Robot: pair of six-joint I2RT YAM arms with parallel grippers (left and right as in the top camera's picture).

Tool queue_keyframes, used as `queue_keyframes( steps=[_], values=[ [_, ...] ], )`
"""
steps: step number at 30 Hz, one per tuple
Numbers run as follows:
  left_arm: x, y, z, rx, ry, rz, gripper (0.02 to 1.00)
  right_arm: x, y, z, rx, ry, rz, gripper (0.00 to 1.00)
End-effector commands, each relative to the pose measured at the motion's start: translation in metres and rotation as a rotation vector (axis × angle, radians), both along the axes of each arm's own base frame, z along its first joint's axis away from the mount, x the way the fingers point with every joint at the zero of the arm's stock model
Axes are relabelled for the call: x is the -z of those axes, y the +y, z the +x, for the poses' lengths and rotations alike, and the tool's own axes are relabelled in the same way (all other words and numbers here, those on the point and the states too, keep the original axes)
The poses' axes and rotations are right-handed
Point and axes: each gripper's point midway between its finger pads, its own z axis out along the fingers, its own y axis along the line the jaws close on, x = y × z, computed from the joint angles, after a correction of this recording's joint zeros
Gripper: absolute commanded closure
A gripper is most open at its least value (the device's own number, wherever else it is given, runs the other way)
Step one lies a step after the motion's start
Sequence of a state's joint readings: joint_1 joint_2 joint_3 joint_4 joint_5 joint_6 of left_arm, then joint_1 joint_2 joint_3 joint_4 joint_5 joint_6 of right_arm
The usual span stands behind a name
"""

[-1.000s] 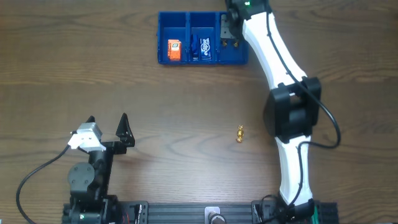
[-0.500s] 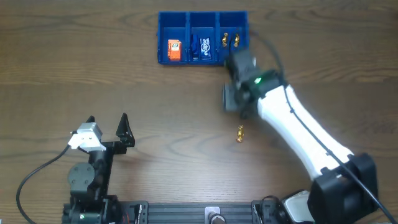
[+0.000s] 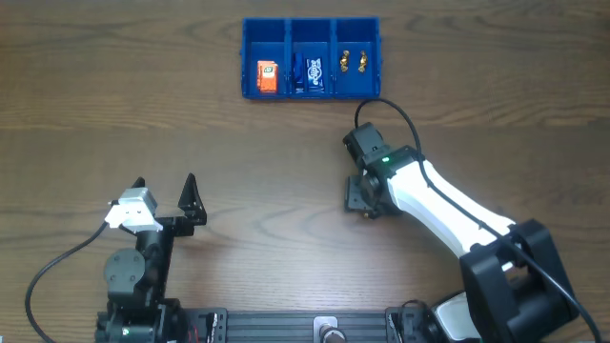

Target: Sort Candies Into Trays

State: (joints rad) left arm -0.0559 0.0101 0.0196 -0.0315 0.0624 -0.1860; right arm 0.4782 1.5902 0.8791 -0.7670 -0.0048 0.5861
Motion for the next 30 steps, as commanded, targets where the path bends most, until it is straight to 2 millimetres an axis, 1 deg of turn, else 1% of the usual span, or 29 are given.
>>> queue_keyframes(
  steps=[1,4,6,8,12,17,20,22,24,25,27,28,29,30],
  values=[
    [0.016,-0.001,-0.001,0.006,0.05,0.008,0.02,0.018,-0.006,0.005,0.034,0.022,-0.025,0.358],
    [0.016,-0.001,-0.001,0.006,0.05,0.008,0.02,0.023,-0.007,0.004,0.035,0.034,-0.039,0.371],
    [0.016,-0.001,-0.001,0.006,0.05,0.008,0.02,0.026,-0.01,0.004,0.036,0.037,-0.055,0.404],
    [0.016,-0.001,-0.001,0.006,0.05,0.008,0.02,0.027,-0.01,0.003,0.036,0.041,-0.057,0.467],
    [0.016,-0.001,-0.001,0.006,0.05,0.008,0.02,0.027,-0.01,0.003,0.036,0.043,-0.058,0.667],
    [0.016,-0.001,-0.001,0.006,0.05,0.008,0.02,0.027,-0.01,0.004,0.036,0.041,-0.057,0.755],
    [0.016,-0.001,-0.001,0.006,0.05,0.008,0.02,0.027,-0.009,0.006,0.037,0.032,-0.052,0.79],
    [0.016,-0.001,-0.001,0.006,0.05,0.008,0.02,0.023,-0.007,0.01,0.037,0.018,-0.044,0.805],
    [0.016,-0.001,-0.001,0.006,0.05,0.008,0.02,0.007,-0.002,0.019,0.037,-0.017,-0.027,0.812],
    [0.016,-0.001,-0.001,0.006,0.05,0.008,0.02,-0.011,0.002,0.03,0.029,-0.054,-0.015,0.816],
    [0.016,-0.001,-0.001,0.006,0.05,0.008,0.02,-0.048,0.01,0.052,-0.008,-0.129,-0.003,0.816],
    [0.016,-0.001,-0.001,0.006,0.05,0.008,0.02,-0.074,0.017,0.067,-0.039,-0.172,0.012,0.816],
    [0.016,-0.001,-0.001,0.006,0.05,0.008,0.02,-0.104,0.021,0.087,-0.065,-0.233,0.017,0.816],
    [0.016,-0.001,-0.001,0.006,0.05,0.008,0.02,-0.126,0.021,0.102,-0.069,-0.28,0.004,0.814]
  ],
)
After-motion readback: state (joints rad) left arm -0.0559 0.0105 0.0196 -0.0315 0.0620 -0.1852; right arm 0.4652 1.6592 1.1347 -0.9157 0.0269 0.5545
